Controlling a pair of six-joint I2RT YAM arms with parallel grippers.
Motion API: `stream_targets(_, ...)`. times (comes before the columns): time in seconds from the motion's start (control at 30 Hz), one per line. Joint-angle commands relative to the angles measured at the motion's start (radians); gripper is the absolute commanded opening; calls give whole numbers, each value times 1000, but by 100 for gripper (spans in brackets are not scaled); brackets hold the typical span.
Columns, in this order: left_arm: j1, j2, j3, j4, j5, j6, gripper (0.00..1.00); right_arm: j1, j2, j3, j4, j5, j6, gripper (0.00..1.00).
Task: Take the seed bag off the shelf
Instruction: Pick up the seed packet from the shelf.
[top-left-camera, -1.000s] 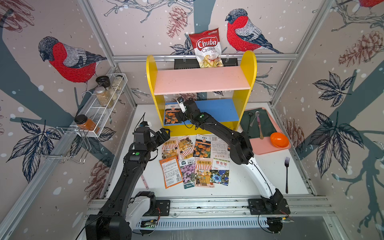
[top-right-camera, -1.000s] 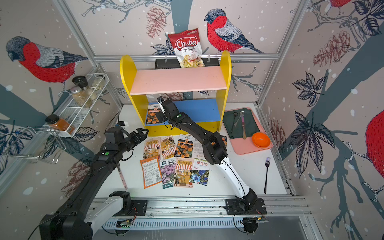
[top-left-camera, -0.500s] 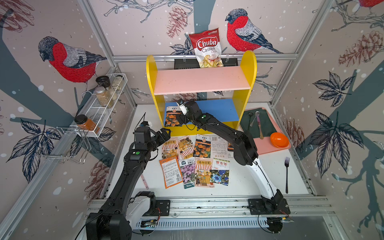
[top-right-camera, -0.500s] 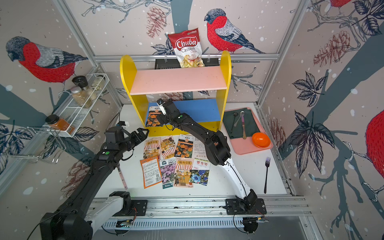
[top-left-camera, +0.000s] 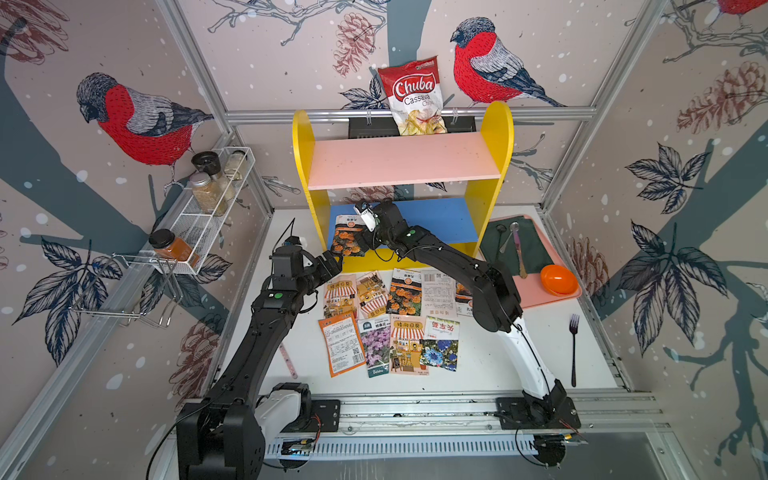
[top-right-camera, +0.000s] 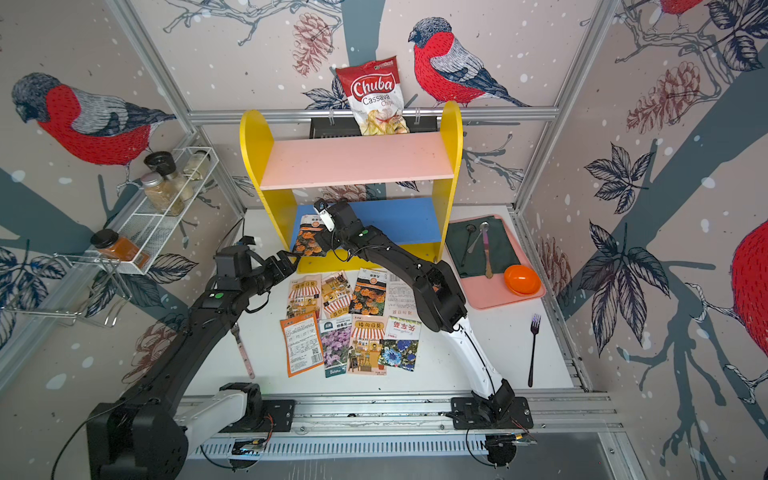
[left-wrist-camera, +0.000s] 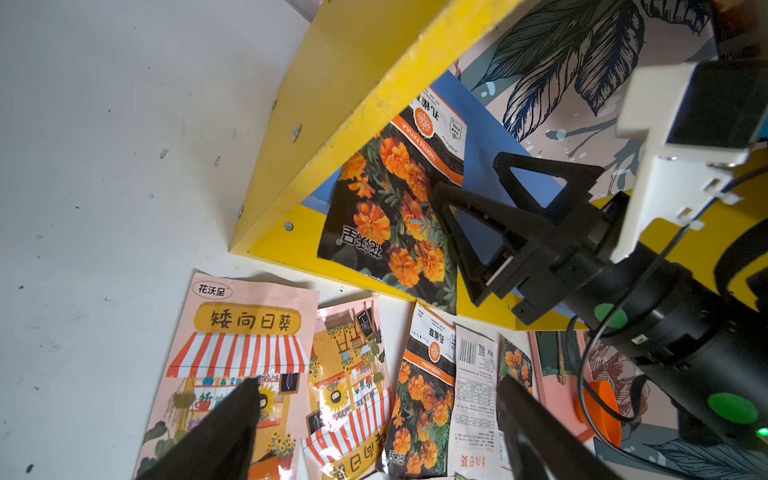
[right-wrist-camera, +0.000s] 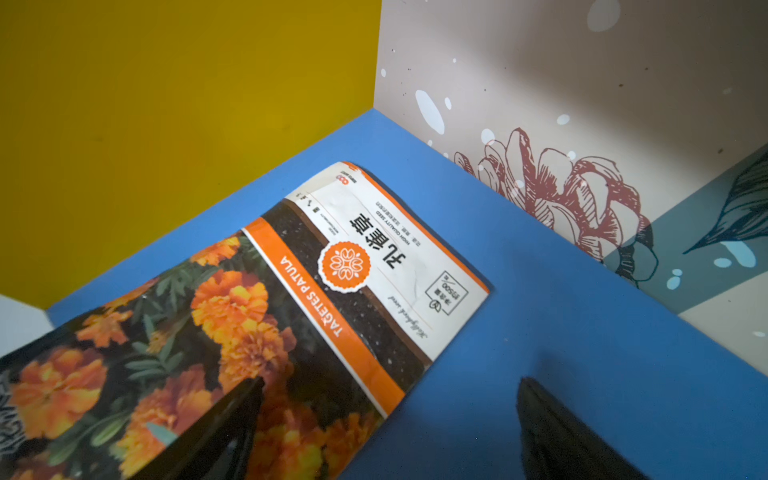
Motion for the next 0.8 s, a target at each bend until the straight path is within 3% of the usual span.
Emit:
stream_targets(0.0, 4, 16, 6, 50, 26, 6, 87, -10, -29, 0, 19, -60, 45, 97)
stream_targets(0.37, 5, 63, -21, 159, 15, -23, 82, -56, -184, -157, 40, -190, 183, 97)
stream_targets(0.77, 9, 122, -32, 225, -6, -30, 78, -62, -494, -708, 390, -386, 612, 94)
